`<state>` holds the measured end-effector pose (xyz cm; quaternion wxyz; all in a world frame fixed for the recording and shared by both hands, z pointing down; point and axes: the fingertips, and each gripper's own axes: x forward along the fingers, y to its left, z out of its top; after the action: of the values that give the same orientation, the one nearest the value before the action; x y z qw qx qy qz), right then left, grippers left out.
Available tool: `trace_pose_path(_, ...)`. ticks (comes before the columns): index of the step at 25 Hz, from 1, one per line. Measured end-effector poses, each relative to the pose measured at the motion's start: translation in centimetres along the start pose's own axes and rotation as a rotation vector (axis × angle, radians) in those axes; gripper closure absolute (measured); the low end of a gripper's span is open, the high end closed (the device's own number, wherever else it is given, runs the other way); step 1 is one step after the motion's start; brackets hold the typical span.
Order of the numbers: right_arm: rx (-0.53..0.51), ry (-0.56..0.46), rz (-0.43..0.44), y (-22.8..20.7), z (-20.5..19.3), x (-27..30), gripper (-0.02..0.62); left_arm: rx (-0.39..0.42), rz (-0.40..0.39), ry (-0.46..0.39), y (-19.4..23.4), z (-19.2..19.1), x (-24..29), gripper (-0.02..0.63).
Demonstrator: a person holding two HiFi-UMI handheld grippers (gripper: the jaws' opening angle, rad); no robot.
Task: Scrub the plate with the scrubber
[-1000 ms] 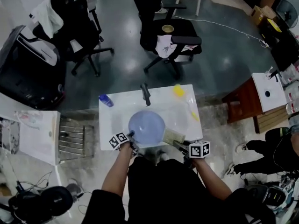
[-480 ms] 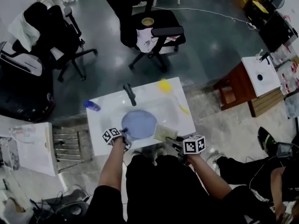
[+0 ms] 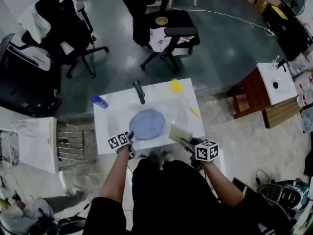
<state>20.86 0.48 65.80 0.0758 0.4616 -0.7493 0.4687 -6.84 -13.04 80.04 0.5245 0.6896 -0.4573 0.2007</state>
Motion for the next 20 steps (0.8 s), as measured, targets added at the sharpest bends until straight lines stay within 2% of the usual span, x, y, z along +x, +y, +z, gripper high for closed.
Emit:
trace_pose_path(5,-0.129,-0.081,-0.065,-1.1,2.8,-2.1,0.534,0.184,-0.153,-0.24,-8.8,0.9,-8.3,0.433)
trace_pose_path(8,-0.213,-0.134,-0.092,-0.8,5.8,-3.1,0.534,0.267,-0.189,-0.393,-12.9,1.1,-13.8,0.433)
trace_pose_path(11,-0.292,-0.179,-0.095,0.9,9.0,-3.5,0.534,0.351,-0.184,-0.535,-16.0,1.6,-18.9,0.433)
trace_pose_path(14,-0.365,-0.193,-0.053,3.7,11.2,-3.5,0.534,0.417,-0.15,-0.646,-17.7,2.1,-22.9,0.433)
trace_pose_path(17,-0.417,-0.243,-0.029,6.3,13.0,-3.9,0.534,0.464,-0.121,-0.727,-18.5,2.9,-25.7,0.436)
trace_pose_path(20,-0.435,-0.301,-0.034,8.1,14.1,-4.3,0.534,0.498,-0.099,-0.771,-18.7,3.7,-27.8,0.468)
